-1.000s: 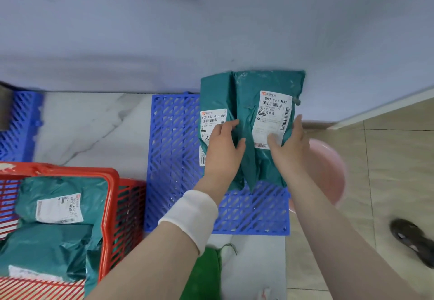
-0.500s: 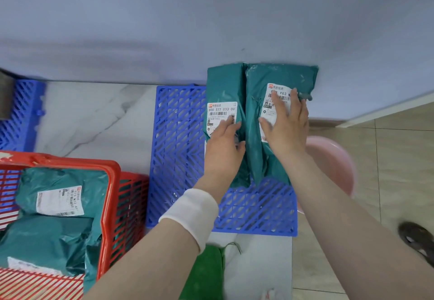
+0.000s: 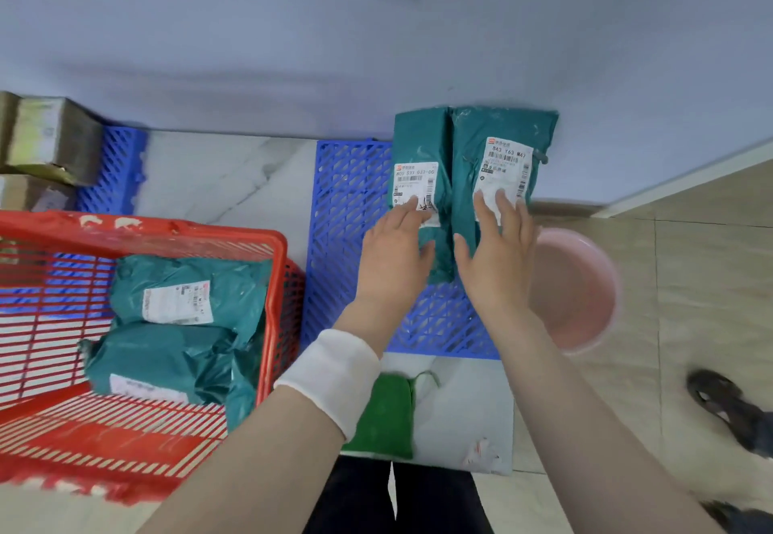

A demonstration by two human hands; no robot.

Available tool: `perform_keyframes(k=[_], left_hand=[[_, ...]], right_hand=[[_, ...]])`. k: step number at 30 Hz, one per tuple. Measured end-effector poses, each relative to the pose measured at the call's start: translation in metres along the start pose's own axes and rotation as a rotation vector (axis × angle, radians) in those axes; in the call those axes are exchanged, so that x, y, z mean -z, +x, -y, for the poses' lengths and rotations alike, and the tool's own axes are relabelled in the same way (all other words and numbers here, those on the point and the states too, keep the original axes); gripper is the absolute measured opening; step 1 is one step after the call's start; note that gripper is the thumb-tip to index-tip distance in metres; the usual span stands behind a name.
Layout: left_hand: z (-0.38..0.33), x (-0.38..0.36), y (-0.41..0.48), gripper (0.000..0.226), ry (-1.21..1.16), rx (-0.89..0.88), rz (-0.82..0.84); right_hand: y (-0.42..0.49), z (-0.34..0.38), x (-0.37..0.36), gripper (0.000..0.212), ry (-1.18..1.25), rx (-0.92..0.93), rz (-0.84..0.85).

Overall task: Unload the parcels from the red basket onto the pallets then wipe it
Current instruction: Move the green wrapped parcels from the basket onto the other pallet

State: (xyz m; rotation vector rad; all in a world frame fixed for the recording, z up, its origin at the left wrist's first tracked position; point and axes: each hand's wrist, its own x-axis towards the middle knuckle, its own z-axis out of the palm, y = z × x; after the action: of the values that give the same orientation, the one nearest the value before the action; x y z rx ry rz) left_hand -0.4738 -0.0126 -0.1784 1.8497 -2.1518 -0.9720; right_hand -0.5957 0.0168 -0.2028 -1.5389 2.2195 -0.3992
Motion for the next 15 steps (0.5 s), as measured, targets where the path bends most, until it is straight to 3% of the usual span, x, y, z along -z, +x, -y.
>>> perform_keyframes(k=[7, 15], left_hand=[[0.046, 0.065, -0.085, 0.04, 0.111, -0.063, -0.023], [0.161, 0.139, -0.151, 0.035, 0.153, -0.142, -0.037]], right_hand=[[-0.095, 0.079, 0.004, 0.05, 0.08, 0.016, -0.038], [-0.184, 0.197, -0.051, 0.05, 0.075, 0.014, -0.046]])
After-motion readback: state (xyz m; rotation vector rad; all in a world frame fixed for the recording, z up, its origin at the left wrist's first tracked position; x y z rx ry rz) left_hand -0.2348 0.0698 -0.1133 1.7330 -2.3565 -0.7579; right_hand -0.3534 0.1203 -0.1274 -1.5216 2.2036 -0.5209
